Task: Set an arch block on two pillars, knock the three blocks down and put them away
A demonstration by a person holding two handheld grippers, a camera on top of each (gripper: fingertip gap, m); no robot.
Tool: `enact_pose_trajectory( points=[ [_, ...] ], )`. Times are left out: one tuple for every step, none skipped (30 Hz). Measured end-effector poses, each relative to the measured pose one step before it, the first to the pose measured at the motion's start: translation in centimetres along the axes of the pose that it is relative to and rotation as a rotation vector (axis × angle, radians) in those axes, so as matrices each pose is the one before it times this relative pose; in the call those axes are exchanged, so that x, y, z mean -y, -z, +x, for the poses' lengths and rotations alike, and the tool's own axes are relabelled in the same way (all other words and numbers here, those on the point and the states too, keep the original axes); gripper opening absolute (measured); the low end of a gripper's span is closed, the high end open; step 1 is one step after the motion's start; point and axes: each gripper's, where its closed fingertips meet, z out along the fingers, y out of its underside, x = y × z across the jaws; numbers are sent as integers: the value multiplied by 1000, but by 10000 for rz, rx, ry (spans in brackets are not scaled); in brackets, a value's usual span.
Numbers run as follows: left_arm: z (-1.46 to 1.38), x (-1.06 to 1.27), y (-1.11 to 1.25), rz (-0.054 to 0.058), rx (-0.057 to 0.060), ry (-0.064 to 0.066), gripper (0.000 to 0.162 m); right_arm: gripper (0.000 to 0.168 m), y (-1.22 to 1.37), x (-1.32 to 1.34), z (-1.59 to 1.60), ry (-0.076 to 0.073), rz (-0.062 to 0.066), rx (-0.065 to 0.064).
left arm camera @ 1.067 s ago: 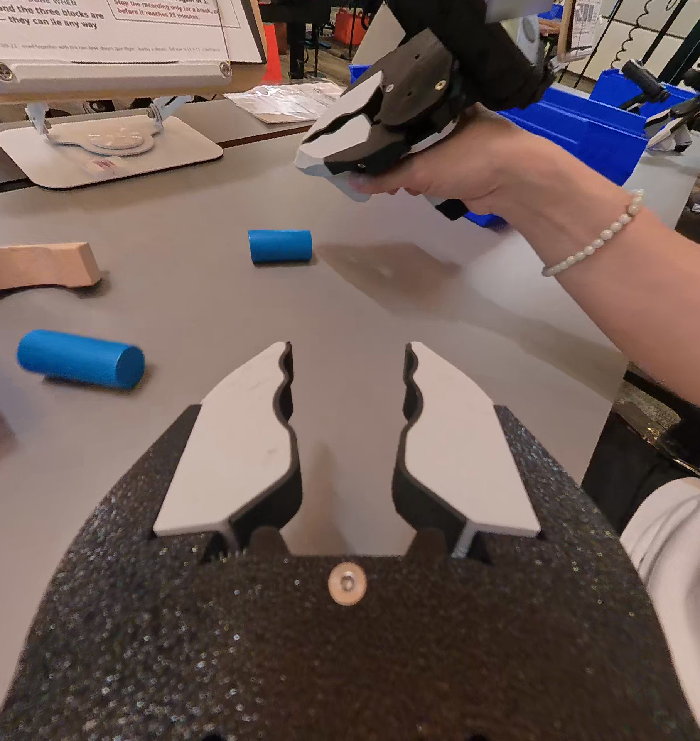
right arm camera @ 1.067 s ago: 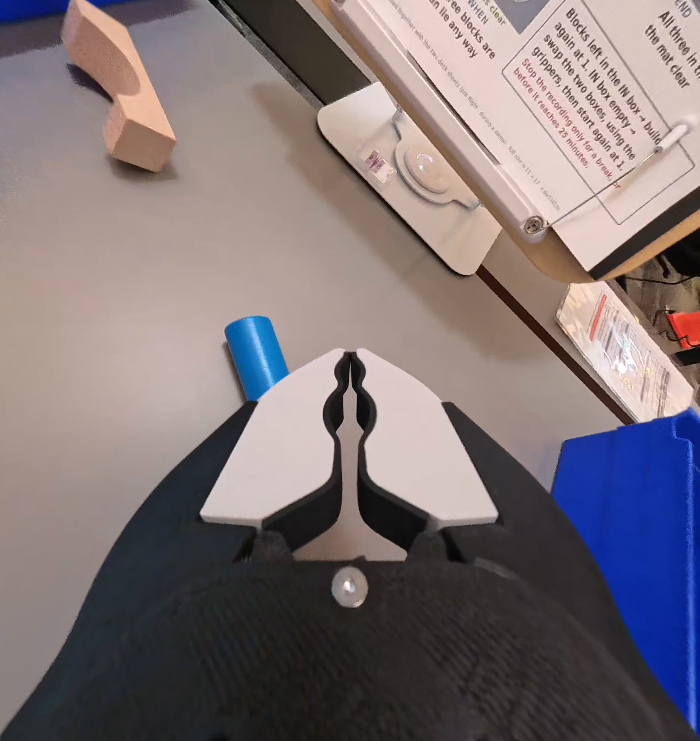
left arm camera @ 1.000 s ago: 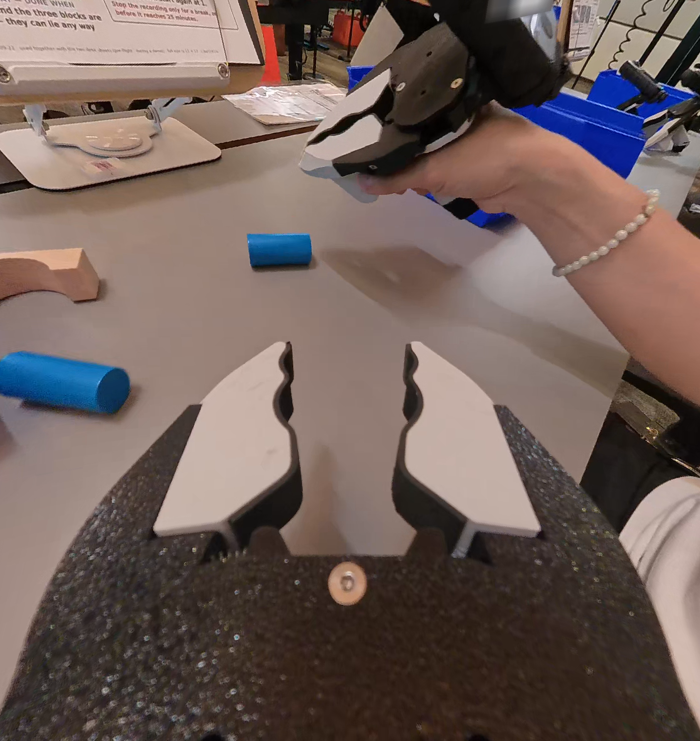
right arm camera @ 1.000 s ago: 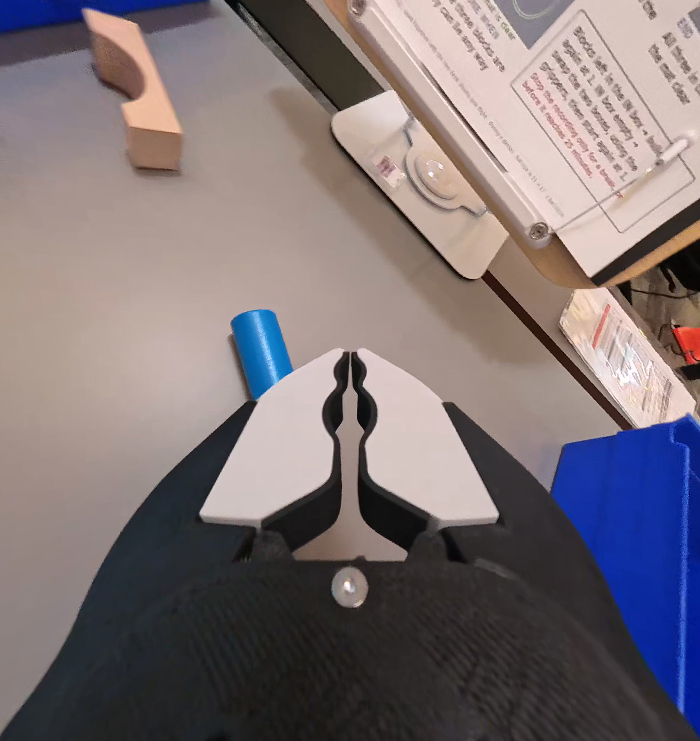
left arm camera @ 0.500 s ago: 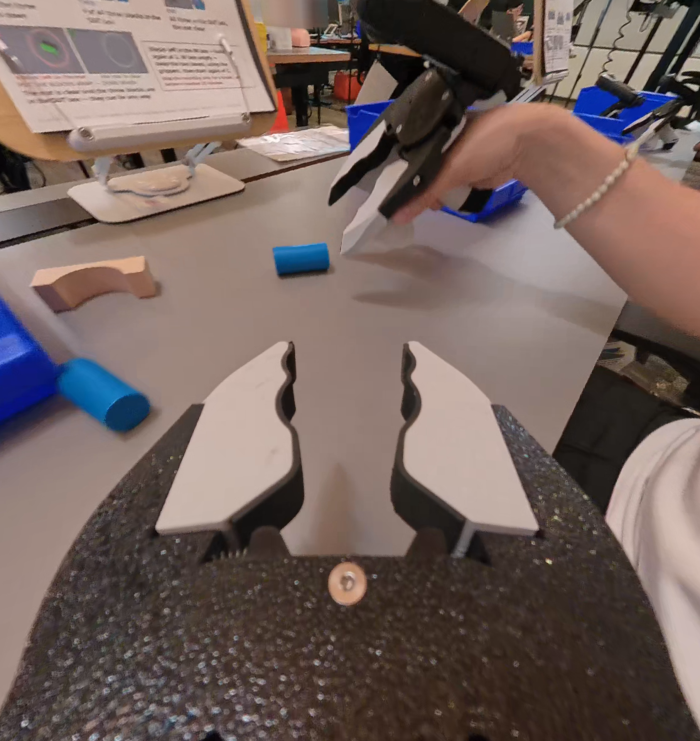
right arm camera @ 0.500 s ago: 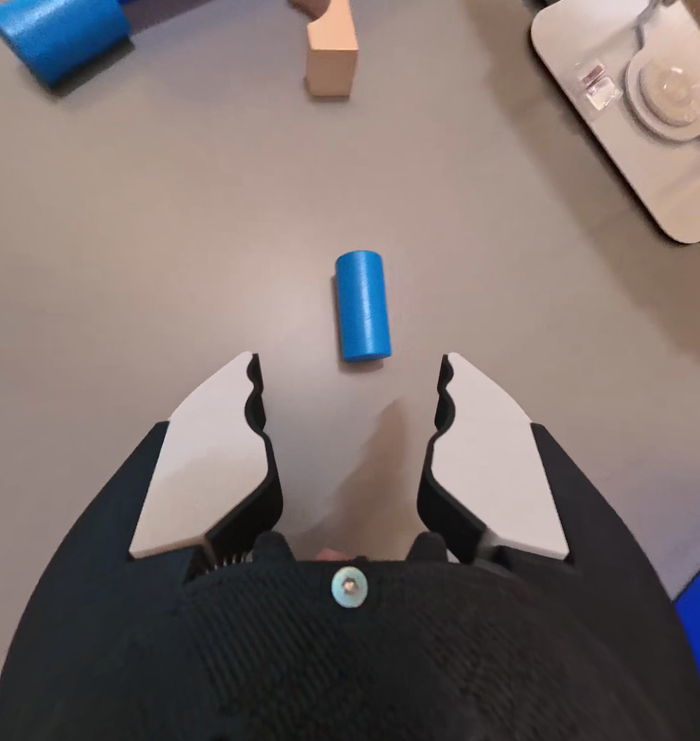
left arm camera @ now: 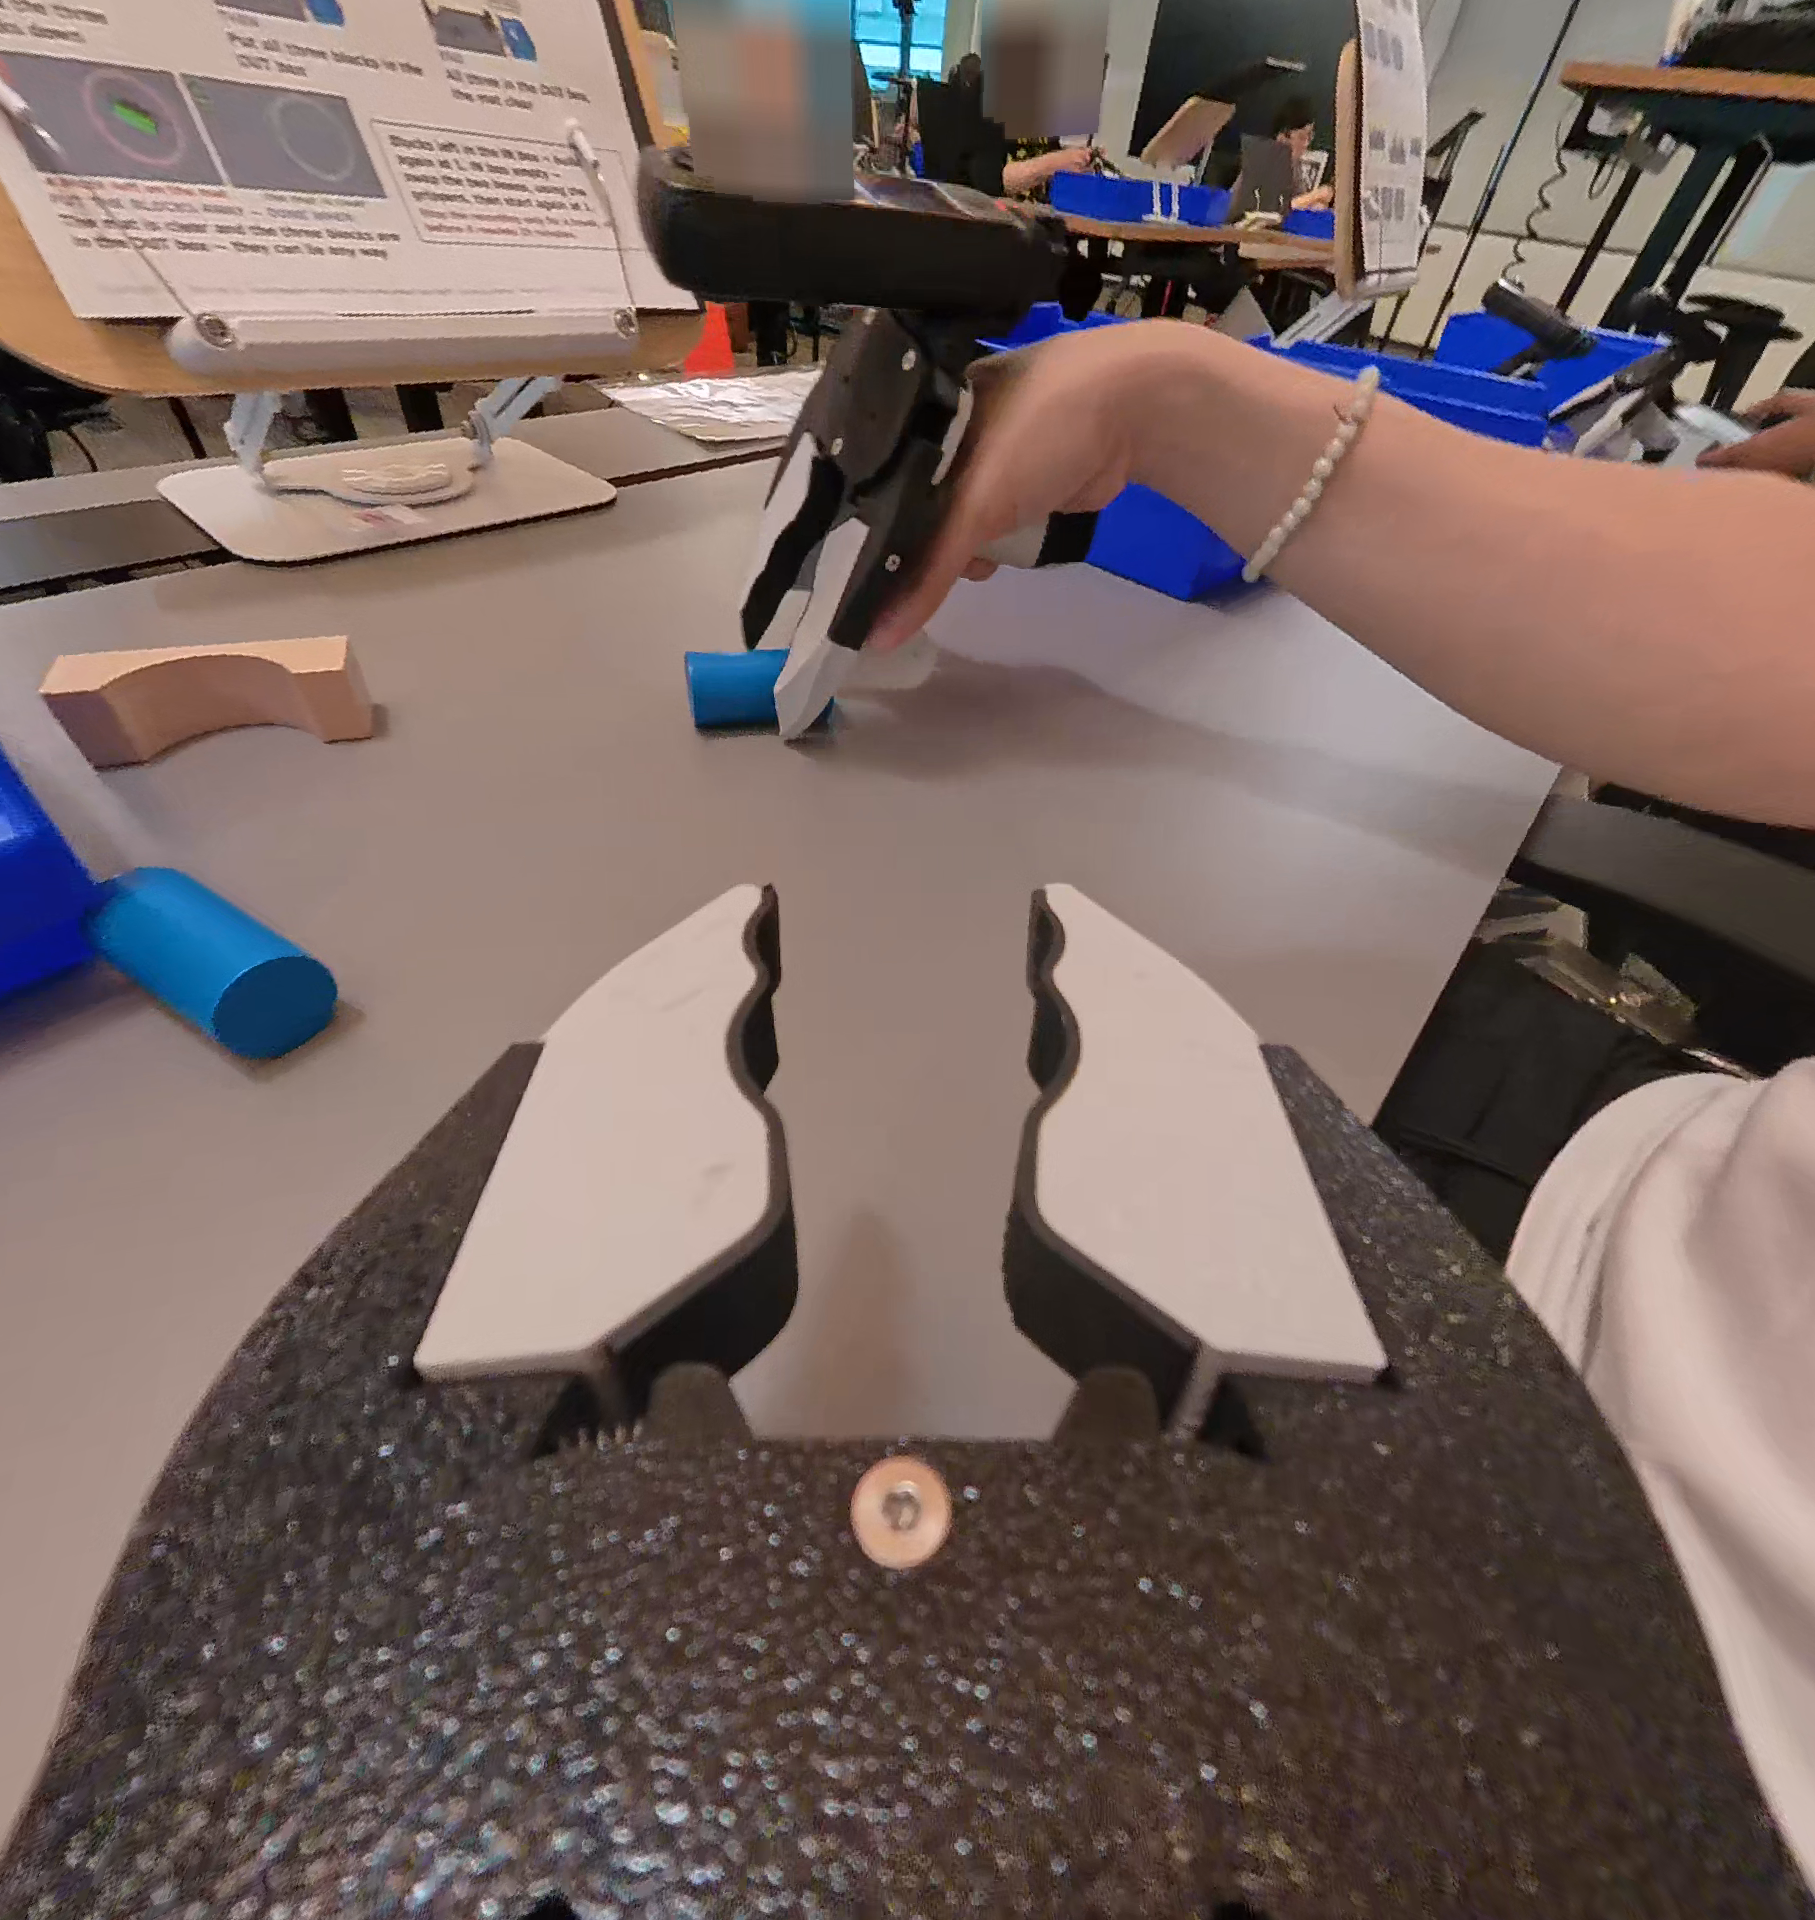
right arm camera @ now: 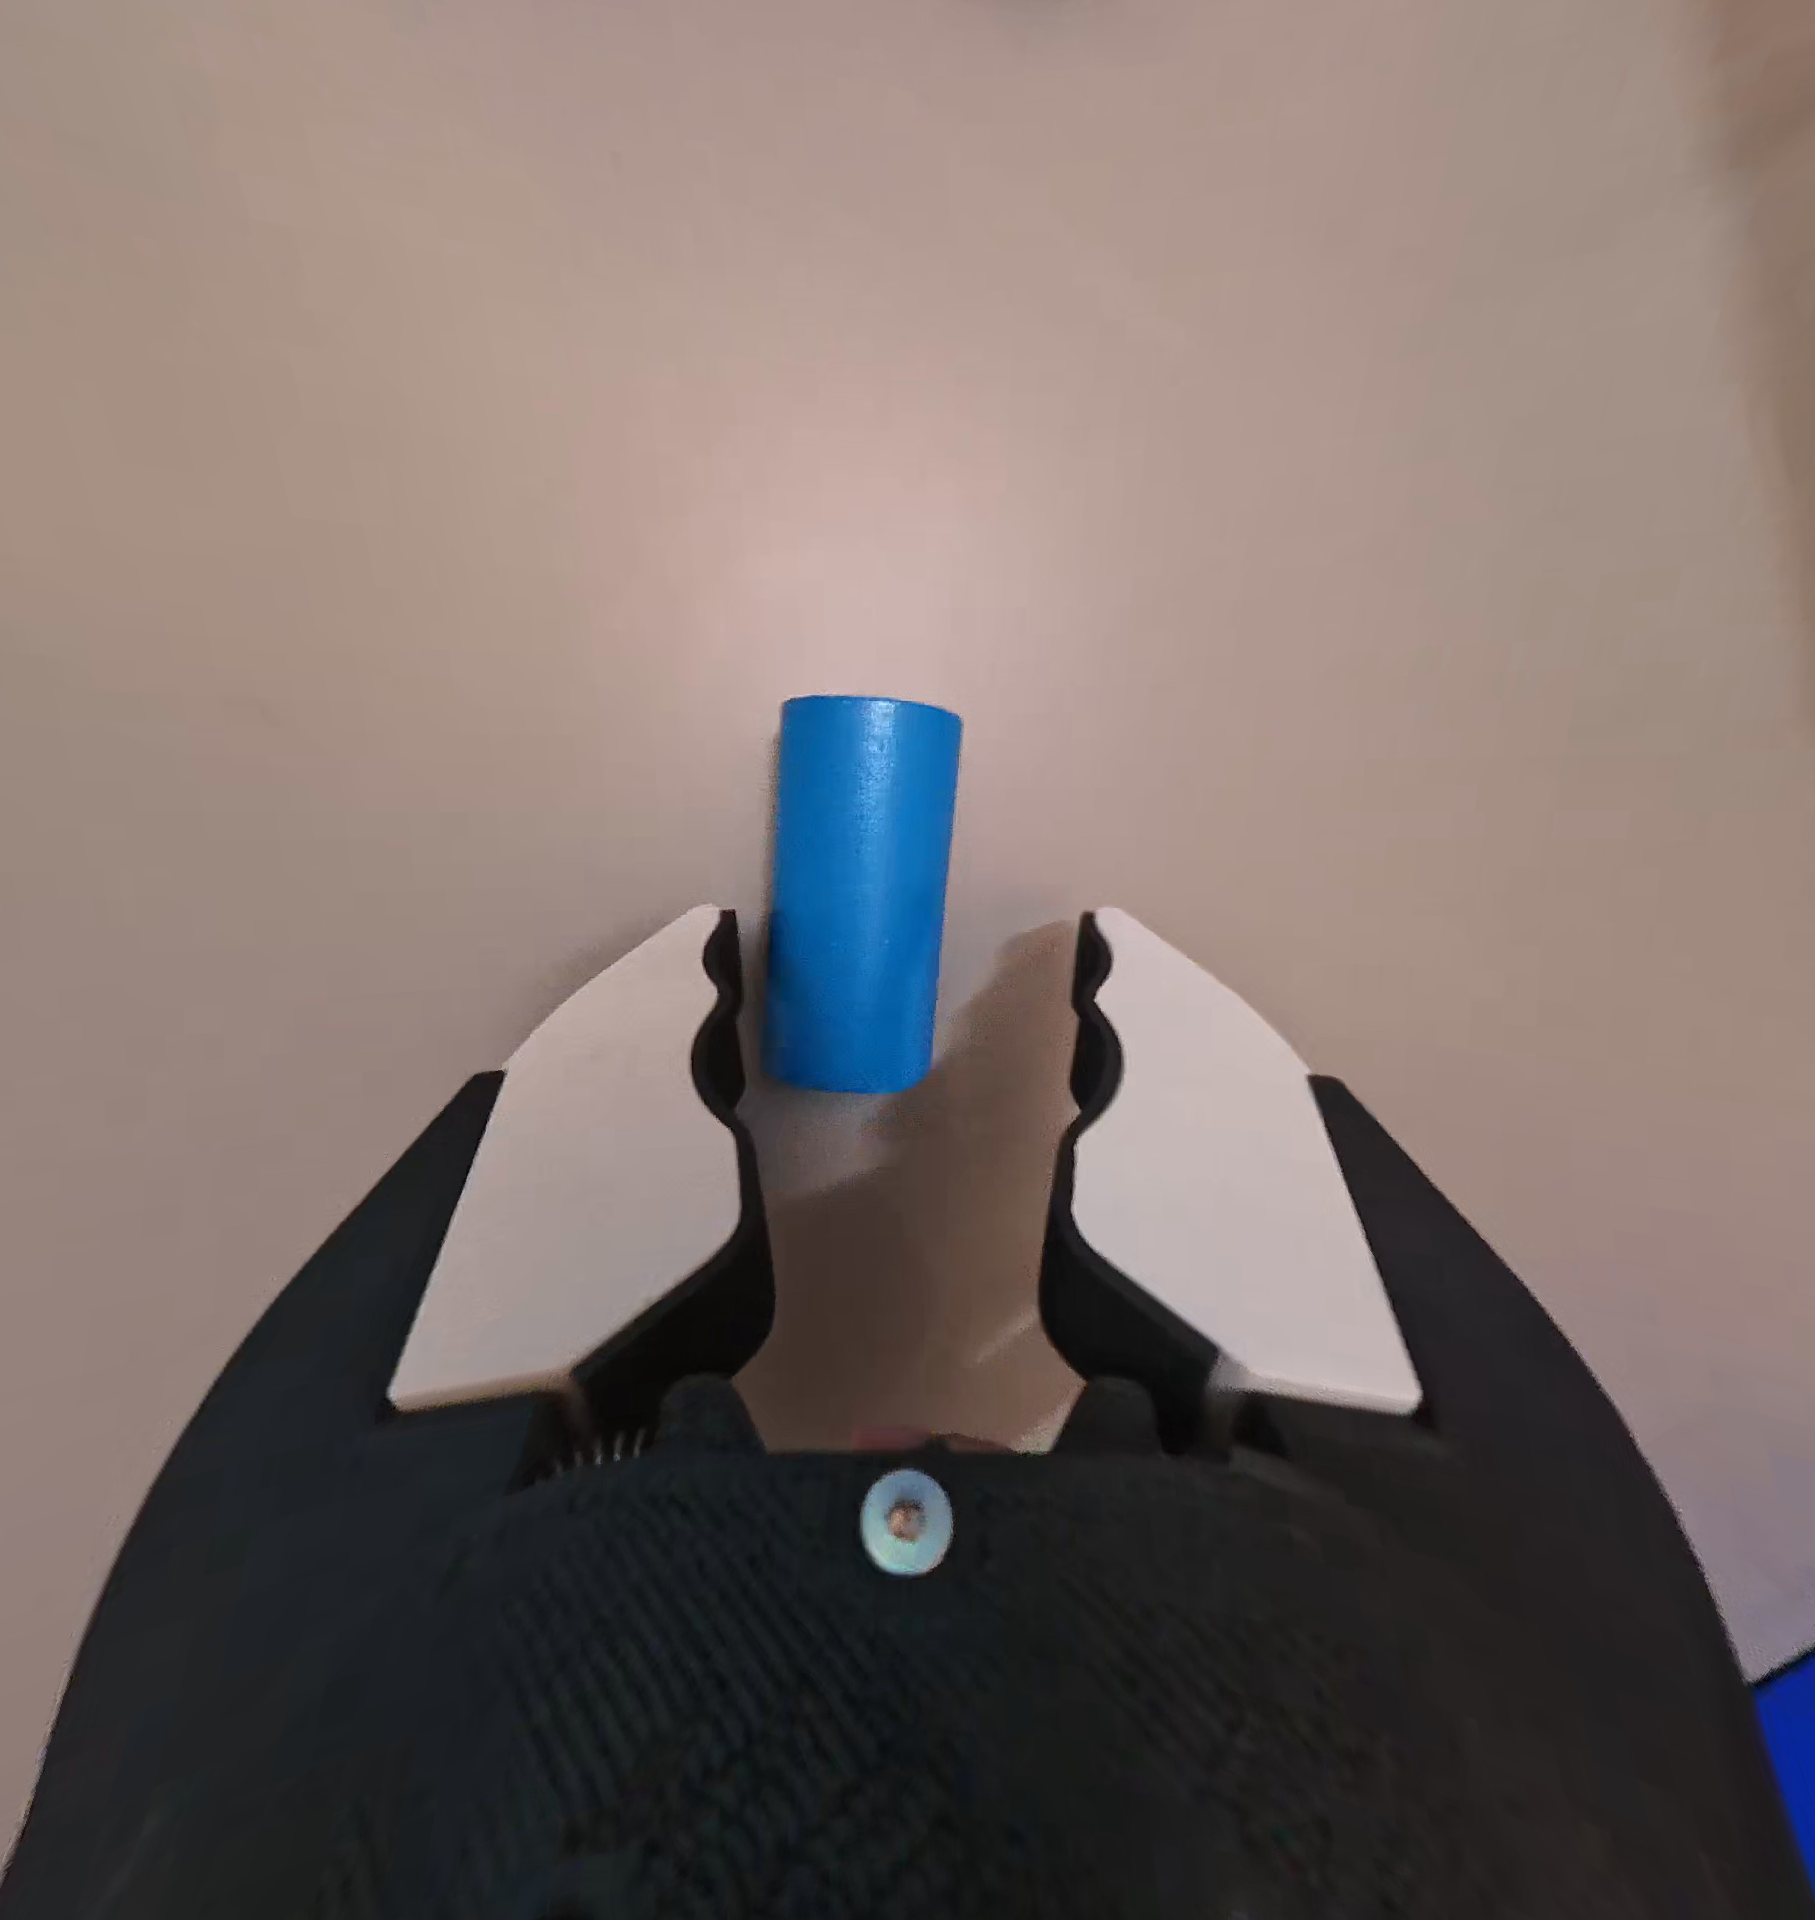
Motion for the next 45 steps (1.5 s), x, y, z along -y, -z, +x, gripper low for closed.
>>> enact_pose_trajectory(
  points=[
    [248,-137,-351,-57,-59,-99,45,57,-134,-55,-416,281,-150,214],
    [343,-136,-389,-53,-128,-25,45,50,-45,139,-323,264,-20,156],
    [439,-131,-428,-61,-196,23,45,42,-6,92,-255,184,-65,116],
    [448,-103,-438,-57,-198,24,45,33,7,-23,-231,154,-136,113],
    [377,-51,-420,-42,-143,-3,45,33,19,-18,-87,111,-117,11],
    [337,-25,-411,-31,-98,-38,45,33,37,-70,-165,92,-107,76],
    [320,-5,-382,-35,-86,-62,45,33,119,-124,-283,14,-70,150],
    [319,-36,-348,-65,-87,-72,45,33,281,-123,-150,-39,32,96],
    [307,-84,-304,-101,-84,-87,45,33,562,-239,112,-90,63,8],
    [248,-109,-263,-111,-56,-106,45,33,922,-461,413,-123,32,-73],
    [200,-142,-233,-111,-25,-104,45,33,1303,-590,836,-164,75,-227],
    [207,-156,-182,-137,-31,-73,45,33,1665,-704,1287,-257,128,-348],
    [268,-152,-125,-150,-59,-61,45,33,2003,-808,1658,-400,186,-404],
    [272,-123,-75,-112,-69,-102,45,33,2225,-803,2017,-545,300,-429],
    [183,-82,-34,-64,-25,-148,45,33,2294,-804,2289,-665,376,-406],
    [46,-79,-21,-44,45,-152,45,33,2203,-961,2481,-755,303,-362],
    [-53,-84,-36,-39,76,-107,45,33,1970,-1237,2685,-763,150,-387],
    [-45,-58,-53,-32,51,-35,45,33,1682,-1451,3015,-738,38,-553],
    [3,-26,-82,-11,6,32,45,33,1333,-1625,3170,-730,-20,-665],
    [63,-21,-94,-1,-32,78,45,33,865,-1794,3106,-683,-81,-648],
    [116,-58,-73,-19,-49,95,45,33,325,-1909,2910,-575,-113,-553],
    [131,-75,-61,-41,-48,60,45,33,-230,-2008,2647,-627,-180,-450],
    [104,-77,-28,-29,-19,-4,45,33,-704,-2170,2067,-642,-341,-213],
    [67,-31,-20,8,13,-49,45,33,-985,-2159,1540,-524,-394,-69],
    [64,-13,-30,22,12,-55,45,33,-1080,-1989,1185,-359,-367,-96],
    [57,-6,-58,17,-6,-33,44,33,-1045,-1743,949,-195,-342,-197],
    [56,-10,-105,17,-22,2,44,33,-930,-1558,540,-24,-382,-160],
    [40,-15,-135,-10,-42,36,44,34,-778,-1098,193,147,-248,-110],
    [53,0,-140,-39,-67,46,44,34,-599,-708,74,184,-131,-140],
    [95,38,-143,-13,-88,27,44,34,-451,-537,130,156,-172,-218],
    [91,94,-150,28,-87,10,44,34,-351,-384,196,184,-186,-259],
    [74,103,-132,42,-73,18,44,34,-225,18,230,86,-29,-235],
    [73,104,-140,40,-70,35,43,34,-169,-26,93,25,-96,-95],
    [80,82,-136,31,-69,48,43,34,-216,-94,36,-38,-187,-22],
    [71,82,-120,26,-64,45,43,34,-194,-101,-62,-70,-201,63],
    [89,76,-118,24,-60,22,43,34,-170,-56,-33,28,-181,29],
    [81,62,-97,21,-42,-9,43,34,-20,76,55,48,-56,-93],
    [46,31,-65,12,-21,-32,43,36,108,194,-3,45,65,-80],
    [23,2,-34,-6,-6,-36,43,43,259,180,-14,9,78,-76],
    [-7,-22,11,-6,8,-23,43,49,503,210,71,-25,70,-146],
    [-52,10,66,19,15,-16,43,53,858,409,2,-12,170,-169],
    [-98,28,97,42,21,-10,43,55,1288,793,-310,9,368,-90],
    [-187,34,136,36,48,-4,43,55,1710,1307,-666,43,625,-25],
    [-272,32,146,14,83,-4,43,55,1978,1725,-1009,80,749,12],
    [-325,16,154,1,97,5,43,55,2071,2042,-1576,140,812,186]
  ],
)
